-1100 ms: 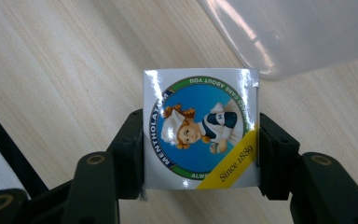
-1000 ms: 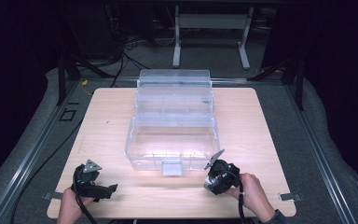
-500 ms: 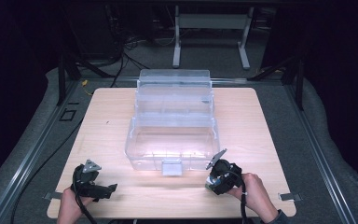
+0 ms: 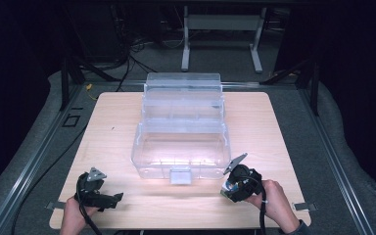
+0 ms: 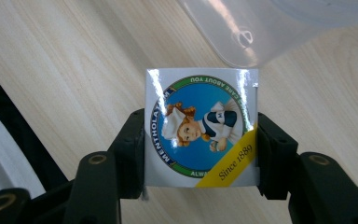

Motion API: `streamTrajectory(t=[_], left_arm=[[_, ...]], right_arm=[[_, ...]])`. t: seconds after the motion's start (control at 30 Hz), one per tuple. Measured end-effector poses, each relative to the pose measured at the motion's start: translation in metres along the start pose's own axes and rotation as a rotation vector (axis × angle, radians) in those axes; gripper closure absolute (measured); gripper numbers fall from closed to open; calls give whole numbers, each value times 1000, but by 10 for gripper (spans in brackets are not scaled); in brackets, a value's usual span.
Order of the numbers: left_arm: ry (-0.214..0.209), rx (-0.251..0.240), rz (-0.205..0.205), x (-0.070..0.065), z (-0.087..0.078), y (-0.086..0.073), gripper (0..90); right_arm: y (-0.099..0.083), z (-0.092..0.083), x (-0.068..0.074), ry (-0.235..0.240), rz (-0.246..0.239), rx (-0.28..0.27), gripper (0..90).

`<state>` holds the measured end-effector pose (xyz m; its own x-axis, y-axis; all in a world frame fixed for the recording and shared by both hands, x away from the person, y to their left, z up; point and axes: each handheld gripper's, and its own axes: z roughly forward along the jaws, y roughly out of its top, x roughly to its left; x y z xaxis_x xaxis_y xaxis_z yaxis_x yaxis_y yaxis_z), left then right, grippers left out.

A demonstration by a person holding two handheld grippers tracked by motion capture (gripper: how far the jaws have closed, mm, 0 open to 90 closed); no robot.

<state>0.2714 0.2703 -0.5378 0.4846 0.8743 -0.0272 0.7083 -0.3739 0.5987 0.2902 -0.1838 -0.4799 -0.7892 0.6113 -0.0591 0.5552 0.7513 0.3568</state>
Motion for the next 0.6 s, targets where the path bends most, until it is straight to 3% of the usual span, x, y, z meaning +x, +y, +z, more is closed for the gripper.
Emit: streamTrajectory(t=[0.47,0.6], left_arm=[[11,-5,0,0,-1,0,17],[12,-12,-4,1,-2,0,17]], right_arm=[[-9,-16,-14,-8,38,0,460],[-12,-22,-16,-19,49,-22,459]])
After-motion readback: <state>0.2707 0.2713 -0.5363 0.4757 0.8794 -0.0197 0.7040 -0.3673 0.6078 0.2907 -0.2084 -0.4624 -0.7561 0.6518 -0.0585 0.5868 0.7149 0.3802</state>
